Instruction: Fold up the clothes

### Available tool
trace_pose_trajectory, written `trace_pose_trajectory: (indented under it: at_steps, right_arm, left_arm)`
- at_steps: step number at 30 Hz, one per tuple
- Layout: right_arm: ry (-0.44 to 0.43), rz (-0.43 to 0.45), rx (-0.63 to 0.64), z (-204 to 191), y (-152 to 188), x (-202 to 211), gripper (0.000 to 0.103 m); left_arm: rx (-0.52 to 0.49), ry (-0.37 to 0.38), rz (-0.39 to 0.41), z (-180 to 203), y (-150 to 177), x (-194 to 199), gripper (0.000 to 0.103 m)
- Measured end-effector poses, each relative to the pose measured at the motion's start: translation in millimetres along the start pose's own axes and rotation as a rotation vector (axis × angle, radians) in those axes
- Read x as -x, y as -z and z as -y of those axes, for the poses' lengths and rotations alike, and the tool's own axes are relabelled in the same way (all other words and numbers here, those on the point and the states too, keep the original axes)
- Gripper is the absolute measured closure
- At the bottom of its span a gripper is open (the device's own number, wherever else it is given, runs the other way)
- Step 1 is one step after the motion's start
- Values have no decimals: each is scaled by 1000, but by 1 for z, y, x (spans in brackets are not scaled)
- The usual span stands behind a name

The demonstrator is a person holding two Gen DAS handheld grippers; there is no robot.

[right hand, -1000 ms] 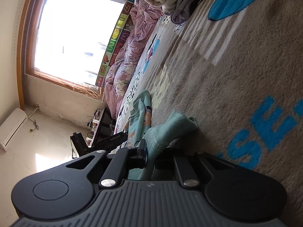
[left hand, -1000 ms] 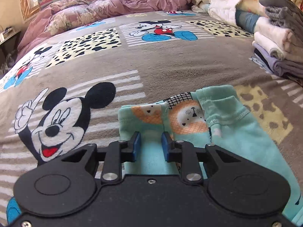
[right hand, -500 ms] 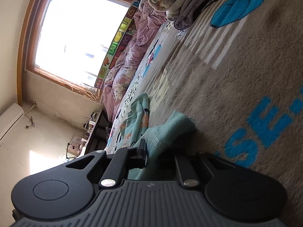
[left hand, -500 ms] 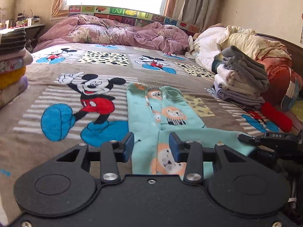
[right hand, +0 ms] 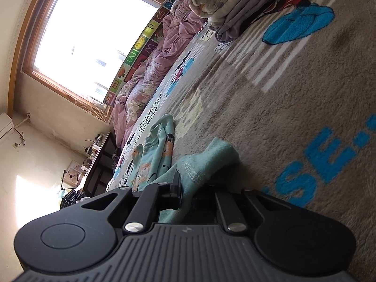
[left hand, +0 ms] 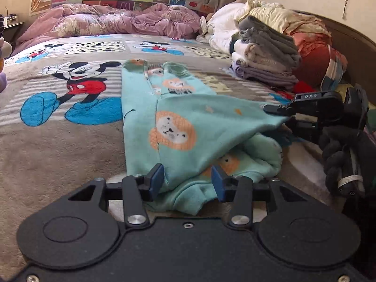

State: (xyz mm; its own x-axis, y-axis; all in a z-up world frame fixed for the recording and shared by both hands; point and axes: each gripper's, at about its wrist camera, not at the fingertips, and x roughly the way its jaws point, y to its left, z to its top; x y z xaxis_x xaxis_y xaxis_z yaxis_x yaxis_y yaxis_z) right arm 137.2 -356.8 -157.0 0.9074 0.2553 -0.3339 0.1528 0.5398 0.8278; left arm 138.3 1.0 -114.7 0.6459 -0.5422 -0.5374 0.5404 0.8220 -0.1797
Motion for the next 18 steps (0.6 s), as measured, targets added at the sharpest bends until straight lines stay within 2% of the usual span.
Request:
trace_pose_trajectory:
  at_steps: [3, 6, 7, 9, 14, 18]
  right_arm:
    - [5, 7, 40, -18, -6, 8, 94]
    - [12, 14, 66, -38, -13, 9, 95]
    - [12, 18, 72, -44, -15, 9, 96]
    - [6, 28, 87, -60, -21, 9, 96]
    - [-9, 40, 130, -99, -31, 2, 96]
    - [-12, 39, 152, -130, -38, -14, 96]
  left_arm:
    - [-7, 52, 57, -7, -3, 15, 61]
    - [-30, 54, 32, -11, 1, 7, 61]
    - [-36, 55, 2, -13, 4, 0, 61]
    - [-41, 76, -32, -15, 8, -8, 54]
    - [-35, 113, -19, -19, 2, -4, 50]
    - [-89, 132, -64, -16, 4, -8, 46]
